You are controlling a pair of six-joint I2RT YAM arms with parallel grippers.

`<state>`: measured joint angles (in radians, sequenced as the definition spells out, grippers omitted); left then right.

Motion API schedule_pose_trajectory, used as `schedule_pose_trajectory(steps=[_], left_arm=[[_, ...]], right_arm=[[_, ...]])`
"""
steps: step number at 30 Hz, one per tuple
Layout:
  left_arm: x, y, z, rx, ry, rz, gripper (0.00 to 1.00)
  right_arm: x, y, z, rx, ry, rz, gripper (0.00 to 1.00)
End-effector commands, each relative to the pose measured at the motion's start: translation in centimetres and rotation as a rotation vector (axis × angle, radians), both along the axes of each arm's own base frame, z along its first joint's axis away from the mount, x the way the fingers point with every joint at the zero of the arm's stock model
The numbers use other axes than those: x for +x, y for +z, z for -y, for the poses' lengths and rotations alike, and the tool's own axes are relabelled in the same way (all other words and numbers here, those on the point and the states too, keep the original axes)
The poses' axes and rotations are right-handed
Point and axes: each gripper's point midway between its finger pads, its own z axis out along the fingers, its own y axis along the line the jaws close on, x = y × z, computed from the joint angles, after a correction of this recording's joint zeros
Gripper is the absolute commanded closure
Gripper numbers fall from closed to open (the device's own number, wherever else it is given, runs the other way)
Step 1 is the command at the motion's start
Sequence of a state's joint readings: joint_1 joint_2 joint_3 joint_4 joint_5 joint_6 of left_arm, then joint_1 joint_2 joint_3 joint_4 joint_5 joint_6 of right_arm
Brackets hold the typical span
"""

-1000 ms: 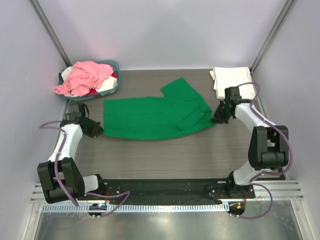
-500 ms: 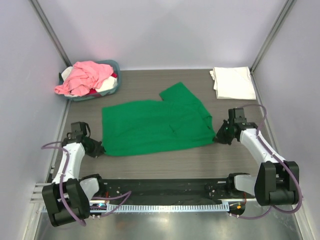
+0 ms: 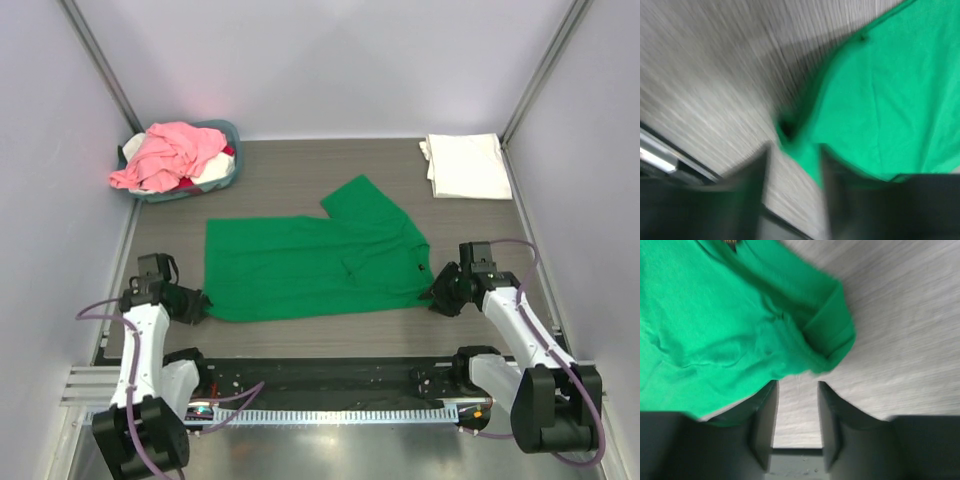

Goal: Fold and stack the t-shirts
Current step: Fold the tshirt

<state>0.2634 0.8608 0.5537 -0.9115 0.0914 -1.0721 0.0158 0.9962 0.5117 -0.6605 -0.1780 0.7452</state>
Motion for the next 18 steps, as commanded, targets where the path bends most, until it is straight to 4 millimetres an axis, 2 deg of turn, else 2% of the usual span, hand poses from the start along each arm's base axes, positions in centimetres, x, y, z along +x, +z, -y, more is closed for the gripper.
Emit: schedule_pose_trajectory(steps=[1,3,4,7,8,9,10,11,13,15,16,17,18], left_arm=[[-0.6,1.9,0.5,-0.024,0.027,0.022,0.48],[-0.7,3.2,0.4,-0.009,0.020,0.061,0.11],[-0.6,3.8,0.4,0.001,0.003,0.081,0.06],[0.6,6.9,-0.3,0.068,-0.069,0.157,0.02],[1.0,7.4,-0.5,0.082,-0.090,0.166,0.02],[2.0,9.1,-0.9,0.127,-0.149,0.220,0.01],[2.7,10.0,-1.1,0.151,-0.180,0.254,0.02],[3.2,10.4,-1.4,0.173,-0.216,0.257,0.02],[4.2,12.0,-2.5,0.267,-0.295,0.282,0.02],[4.6,12.1,-3.5,0.316,-0.323,0.249,0.02],[4.8,12.4,-3.9,0.348,-0.350,0.247,0.02],[5.0,12.3,-4.1,0.360,-0.364,0.241,0.02],[5.2,12.1,-4.2,0.361,-0.379,0.236,0.03]], right_arm=[[-0.9,0.9,-1.1,0.074,-0.018,0.009,0.51],[-1.0,1.9,-0.7,0.054,-0.012,0.041,0.39],[-1.3,2.2,-0.4,0.036,-0.017,0.038,0.37],[0.3,5.3,0.0,0.008,-0.008,0.129,0.35],[1.6,7.4,0.2,-0.014,0.016,0.192,0.35],[2.6,8.6,0.3,-0.025,0.028,0.236,0.36],[4.3,10.3,0.3,-0.034,0.045,0.277,0.36],[5.4,11.2,0.1,-0.040,0.077,0.311,0.36],[9.2,12.9,-0.3,-0.065,0.147,0.367,0.36],[12.0,13.3,-1.6,-0.084,0.219,0.367,0.35],[14.5,16.1,-2.1,-0.115,0.270,0.435,0.35],[16.5,13.6,-3.2,-0.129,0.321,0.351,0.35],[18.1,13.5,-3.4,-0.163,0.339,0.345,0.34]])
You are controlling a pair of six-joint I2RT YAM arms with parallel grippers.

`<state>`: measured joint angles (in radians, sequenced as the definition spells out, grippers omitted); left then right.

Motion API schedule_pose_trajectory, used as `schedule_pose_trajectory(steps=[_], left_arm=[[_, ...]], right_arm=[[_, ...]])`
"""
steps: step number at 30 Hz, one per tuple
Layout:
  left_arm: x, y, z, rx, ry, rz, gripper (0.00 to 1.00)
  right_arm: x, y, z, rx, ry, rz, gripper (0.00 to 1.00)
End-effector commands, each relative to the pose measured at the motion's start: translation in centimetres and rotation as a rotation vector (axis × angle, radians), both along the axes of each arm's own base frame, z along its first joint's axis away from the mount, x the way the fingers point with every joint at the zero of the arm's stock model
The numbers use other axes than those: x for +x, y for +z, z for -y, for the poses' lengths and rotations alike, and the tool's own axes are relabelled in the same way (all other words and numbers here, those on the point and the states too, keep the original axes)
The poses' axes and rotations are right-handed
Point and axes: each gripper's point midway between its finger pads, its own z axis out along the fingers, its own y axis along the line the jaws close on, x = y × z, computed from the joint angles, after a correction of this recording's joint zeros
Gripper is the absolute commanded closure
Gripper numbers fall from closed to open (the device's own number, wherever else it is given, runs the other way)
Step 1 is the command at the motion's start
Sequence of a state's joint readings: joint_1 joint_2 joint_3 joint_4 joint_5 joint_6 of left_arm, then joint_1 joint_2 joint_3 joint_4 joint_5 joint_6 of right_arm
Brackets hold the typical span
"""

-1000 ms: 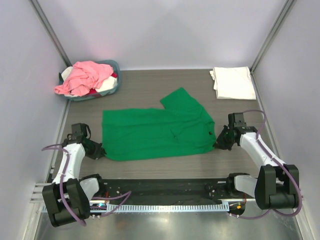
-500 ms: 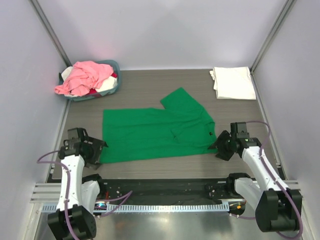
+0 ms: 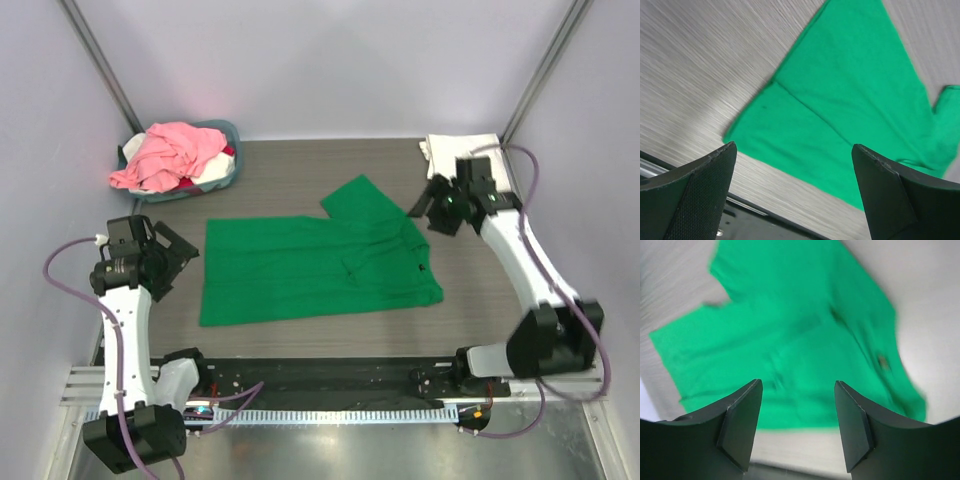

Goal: Fold and stack the t-shirts
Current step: Fold the tshirt

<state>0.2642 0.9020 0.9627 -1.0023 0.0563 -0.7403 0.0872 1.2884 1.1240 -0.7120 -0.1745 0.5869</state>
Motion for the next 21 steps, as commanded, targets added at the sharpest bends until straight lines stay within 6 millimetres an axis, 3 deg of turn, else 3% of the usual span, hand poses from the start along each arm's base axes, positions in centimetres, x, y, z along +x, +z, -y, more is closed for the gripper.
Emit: schedule_pose_trajectory(steps=[1,2,3,4,5,6,7,8,9,10,14,15,16,21], left_arm=[[0.9,0.3,-1.5,0.127,-0.100,0.011,0.03],[1.0,-0.2,-1.5,0.132,-0.107,0.002,0.04],[1.1,-0.7,-1.5,0.130,-0.113,-0.005,0.04],[1.4,-0.8,-1.6,0.138,-0.115,0.004,0.04],[1.3,-1.4,-1.7,0.141,-0.112,-0.012,0.05],[1.3,-1.8,-1.6,0.136,-0.109,-0.018,0.05],[1.4,-1.9,-2.2,0.157,-0.087,-0.012,0.06],[1.4,-2.2,-2.1,0.153,-0.090,-0.014,0.06],[1.5,-2.3,-1.9,0.147,-0.095,-0.008,0.07],[1.5,-2.2,-2.0,0.153,-0.094,-0.009,0.07],[1.4,-2.5,-2.4,0.166,-0.069,-0.021,0.09],[1.5,-2.6,-2.5,0.165,-0.064,-0.021,0.11],[1.6,-2.7,-2.5,0.164,-0.064,-0.024,0.11],[1.5,-2.5,-2.1,0.174,-0.074,-0.018,0.14]], right_arm=[[8.2,2.1,-2.0,-0.131,0.146,0.112,0.34],[10.2,-0.4,-2.5,-0.155,0.168,0.060,0.34],[11.7,-0.9,-3.1,-0.177,0.184,0.052,0.34],[13.3,-1.0,-3.5,-0.198,0.193,0.066,0.34],[16.2,-1.6,-4.0,-0.223,0.211,0.079,0.33],[17.5,-1.8,-4.7,-0.238,0.225,0.089,0.32],[19.8,0.0,-4.9,-0.263,0.217,0.152,0.32],[21.0,-0.8,-5.1,-0.288,0.229,0.153,0.32],[22.2,-3.9,-5.5,-0.303,0.246,0.111,0.31],[23.9,-2.8,-6.3,-0.304,0.249,0.158,0.31],[27.3,-6.3,-7.7,-0.355,0.253,0.163,0.31],[27.7,-9.0,-7.9,-0.376,0.269,0.133,0.31],[28.5,-8.3,-8.5,-0.383,0.270,0.163,0.31],[30.0,-11.3,-9.4,-0.456,0.274,0.176,0.31]])
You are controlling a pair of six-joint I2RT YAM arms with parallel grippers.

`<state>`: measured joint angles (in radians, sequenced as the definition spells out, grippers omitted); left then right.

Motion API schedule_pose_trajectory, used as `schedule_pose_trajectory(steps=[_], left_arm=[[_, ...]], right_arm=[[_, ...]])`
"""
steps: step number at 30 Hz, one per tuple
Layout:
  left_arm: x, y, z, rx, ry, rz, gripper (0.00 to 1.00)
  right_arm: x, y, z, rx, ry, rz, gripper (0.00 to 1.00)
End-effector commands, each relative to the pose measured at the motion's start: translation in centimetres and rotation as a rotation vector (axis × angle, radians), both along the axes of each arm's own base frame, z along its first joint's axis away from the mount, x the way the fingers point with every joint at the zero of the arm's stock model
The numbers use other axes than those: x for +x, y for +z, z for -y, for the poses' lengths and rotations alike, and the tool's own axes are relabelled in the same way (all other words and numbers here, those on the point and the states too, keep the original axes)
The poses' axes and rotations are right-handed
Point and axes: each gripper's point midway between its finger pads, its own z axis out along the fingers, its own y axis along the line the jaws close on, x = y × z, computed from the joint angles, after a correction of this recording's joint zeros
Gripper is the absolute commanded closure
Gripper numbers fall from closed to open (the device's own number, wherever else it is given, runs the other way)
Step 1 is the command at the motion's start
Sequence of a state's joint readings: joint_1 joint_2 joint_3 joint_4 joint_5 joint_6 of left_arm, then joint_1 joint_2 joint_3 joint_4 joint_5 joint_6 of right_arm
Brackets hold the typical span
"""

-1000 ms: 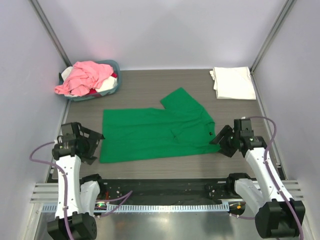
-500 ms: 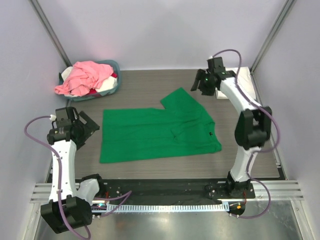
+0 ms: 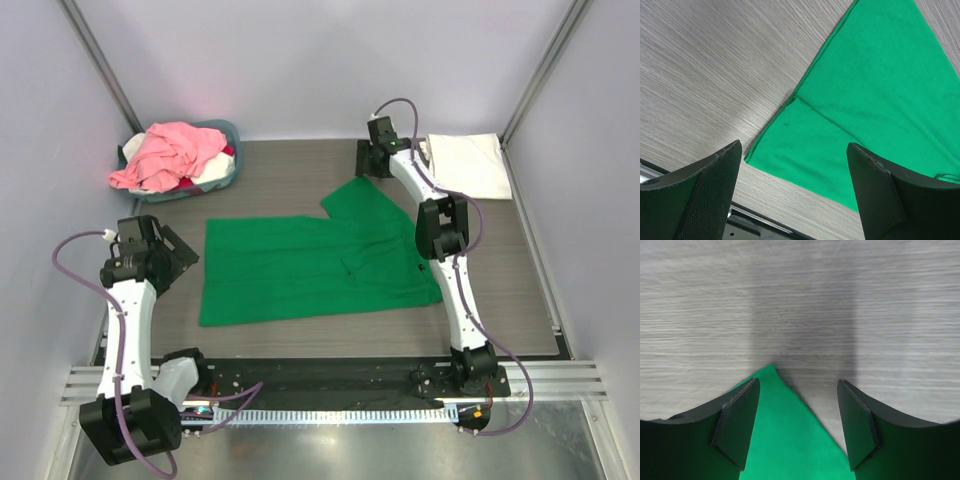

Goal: Fold and stack the t-shirts
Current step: Fold the tshirt

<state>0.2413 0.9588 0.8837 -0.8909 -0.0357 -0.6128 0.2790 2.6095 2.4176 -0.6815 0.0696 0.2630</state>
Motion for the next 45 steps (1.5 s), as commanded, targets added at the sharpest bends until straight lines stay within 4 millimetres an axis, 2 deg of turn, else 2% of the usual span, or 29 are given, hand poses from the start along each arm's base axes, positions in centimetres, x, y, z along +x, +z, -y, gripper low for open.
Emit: schedule_pose_trajectory(steps=[1,5,9,10,12,13,15,16,18,20,21,22,23,24,25,26,27,28,29,30,33,34,36,37,40,41,42,44,45], left_arm=[[0.6,0.6,-0.4,0.042,0.001,0.045,0.14],[0.5,1.2,-0.5,0.053,0.007,0.074,0.15],[0.5,1.0,-0.7,0.062,0.014,0.062,0.16],[0.5,0.9,-0.7,0.061,0.014,0.056,0.16],[0.4,0.9,-0.8,0.061,0.018,0.054,0.16],[0.4,0.9,-0.8,0.062,0.019,0.053,0.16],[0.4,0.7,-0.9,0.064,0.019,0.047,0.16],[0.5,0.6,-0.9,0.062,0.019,0.038,0.16],[0.8,0.3,-0.8,0.058,0.008,0.028,0.15],[1.3,-0.5,-1.2,0.062,0.019,0.007,0.13],[2.3,-0.5,-1.4,0.065,0.020,0.026,0.12],[3.1,-0.2,-1.4,0.056,0.020,0.038,0.14],[3.9,-0.4,-1.4,0.043,0.020,0.033,0.16],[5.4,-1.1,-1.4,0.032,0.013,0.026,0.17],[6.8,-0.9,-1.5,0.027,0.015,0.037,0.19],[7.9,-0.8,-1.7,0.028,0.014,0.043,0.20],[9.2,-2.2,-1.8,0.022,0.013,0.001,0.22],[10.9,-1.2,-2.1,0.029,0.019,0.028,0.23],[11.8,-1.3,-2.3,0.025,0.024,0.028,0.23],[13.1,-2.6,-2.1,0.014,0.018,0.000,0.23],[17.1,-1.6,-1.5,0.023,-0.008,0.053,0.23],[18.0,-3.1,-1.4,0.034,-0.019,0.019,0.23],[20.1,-3.2,-0.8,0.064,-0.055,0.035,0.24],[20.6,-5.4,-0.6,0.057,-0.069,-0.010,0.25],[21.8,-7.0,-0.8,0.063,-0.072,-0.048,0.32],[21.8,-8.4,-0.8,0.066,-0.076,-0.081,0.33],[22.1,-8.5,-1.2,0.088,-0.069,-0.084,0.34],[22.1,-9.8,-1.3,0.086,-0.068,-0.110,0.37],[22.2,-10.1,-1.2,0.085,-0.073,-0.113,0.38]], right_arm=[[1.6,1.2,-0.4,-0.065,0.005,0.082,0.31],[1.4,-0.2,-1.3,-0.056,0.020,0.066,0.32],[0.1,-1.6,-2.8,-0.081,0.050,0.036,0.38],[-0.3,-2.2,-2.8,-0.083,0.053,0.020,0.47],[-0.6,-2.7,-2.8,-0.077,0.042,0.008,0.56],[-0.7,-2.9,-2.6,-0.082,0.040,0.001,0.71],[-0.7,-3.0,-2.5,-0.086,0.047,0.001,0.83],[-0.5,-2.7,-2.2,-0.080,0.043,0.005,0.93],[-0.2,-1.9,-1.8,-0.068,0.036,0.015,0.99],[0.1,0.4,-1.4,-0.054,0.029,0.047,0.99],[0.1,1.1,-1.3,-0.053,0.026,0.056,0.99],[0.1,3.1,-1.1,-0.045,0.022,0.084,0.99],[0.2,4.0,-0.8,-0.041,0.016,0.094,0.99],[-0.1,4.7,-0.7,-0.040,0.015,0.099,0.99],[-0.3,6.6,-0.6,-0.028,0.011,0.123,0.99],[-0.5,7.5,-0.5,-0.023,0.007,0.133,0.99],[-0.8,8.2,-0.4,-0.018,0.007,0.136,0.99],[-1.6,7.7,-0.2,-0.024,0.013,0.114,0.99],[-2.0,9.3,0.0,-0.015,0.012,0.133,0.99],[-2.8,8.6,0.3,-0.021,0.016,0.107,0.99],[-4.0,10.1,0.7,0.003,0.022,0.108,0.99],[-4.8,9.4,0.6,0.011,0.031,0.082,0.99],[-5.7,9.5,0.6,0.031,0.030,0.068,0.99],[-6.0,9.6,0.5,0.044,0.037,0.063,0.99],[-7.2,9.7,0.5,0.061,0.042,0.047,0.99],[-7.4,9.7,0.5,0.064,0.041,0.045,0.99],[-8.0,9.6,0.6,0.065,0.036,0.037,0.99],[-8.7,9.5,-0.3,0.110,0.067,0.021,0.99],[-9.3,8.6,-0.2,0.119,0.065,0.000,0.99]])
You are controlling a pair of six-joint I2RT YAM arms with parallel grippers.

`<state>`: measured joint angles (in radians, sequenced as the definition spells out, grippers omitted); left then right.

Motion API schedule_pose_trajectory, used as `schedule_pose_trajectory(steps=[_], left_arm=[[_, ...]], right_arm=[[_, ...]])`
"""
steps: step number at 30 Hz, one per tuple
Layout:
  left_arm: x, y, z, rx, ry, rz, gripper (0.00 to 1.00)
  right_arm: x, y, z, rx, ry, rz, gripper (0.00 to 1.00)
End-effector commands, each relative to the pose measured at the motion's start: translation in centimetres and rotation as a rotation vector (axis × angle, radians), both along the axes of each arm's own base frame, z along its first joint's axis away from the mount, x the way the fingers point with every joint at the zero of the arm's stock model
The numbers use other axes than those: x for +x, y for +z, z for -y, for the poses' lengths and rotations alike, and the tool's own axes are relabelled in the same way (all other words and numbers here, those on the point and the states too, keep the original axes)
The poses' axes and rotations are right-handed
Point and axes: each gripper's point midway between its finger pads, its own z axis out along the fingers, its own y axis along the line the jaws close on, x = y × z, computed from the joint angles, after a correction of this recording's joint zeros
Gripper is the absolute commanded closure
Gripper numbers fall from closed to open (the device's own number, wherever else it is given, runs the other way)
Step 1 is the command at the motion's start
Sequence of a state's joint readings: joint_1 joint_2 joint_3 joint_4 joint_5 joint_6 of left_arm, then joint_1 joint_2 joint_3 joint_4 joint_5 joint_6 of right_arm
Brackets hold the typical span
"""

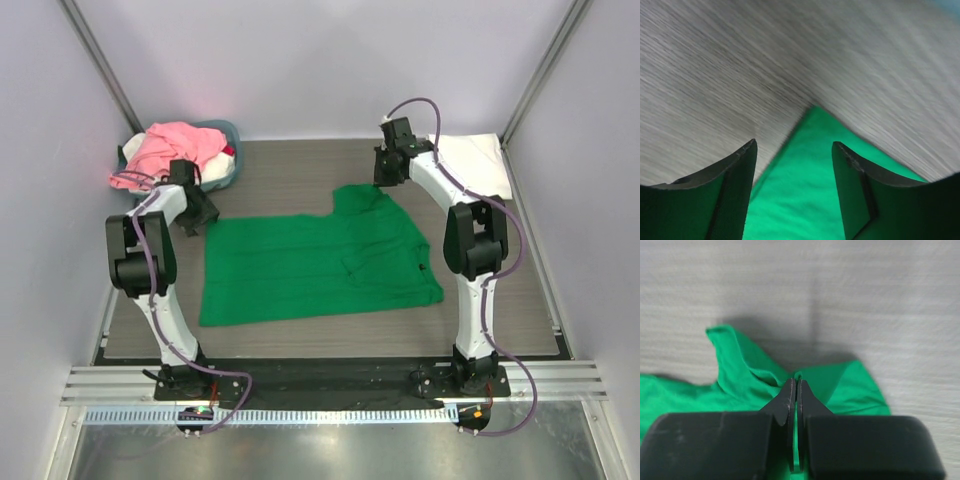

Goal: Fold and stack the t-shirts
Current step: Fold the tshirt

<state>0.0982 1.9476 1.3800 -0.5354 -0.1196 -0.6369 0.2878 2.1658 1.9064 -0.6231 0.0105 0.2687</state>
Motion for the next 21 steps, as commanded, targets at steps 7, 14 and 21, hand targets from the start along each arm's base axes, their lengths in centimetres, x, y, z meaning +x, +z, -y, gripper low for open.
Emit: schedule_pose_trajectory(steps=[7,14,21], left_arm=[[1.3,-1.6,0.4,0.057,-0.039,-0.005,0.41],[1.7,-2.5,1.0,0.065,-0.062,-0.018,0.48],[2.2,-3.4,1.3,0.054,-0.074,-0.044,0.66]], right_arm=[[-2.7,0.7,-0.9,0.096,0.012,0.001,0.99],[-3.4,-0.1,-0.7,0.091,0.009,-0.017,0.99],[-4.0,-0.7,-0.6,0.090,0.013,-0.034,0.99]])
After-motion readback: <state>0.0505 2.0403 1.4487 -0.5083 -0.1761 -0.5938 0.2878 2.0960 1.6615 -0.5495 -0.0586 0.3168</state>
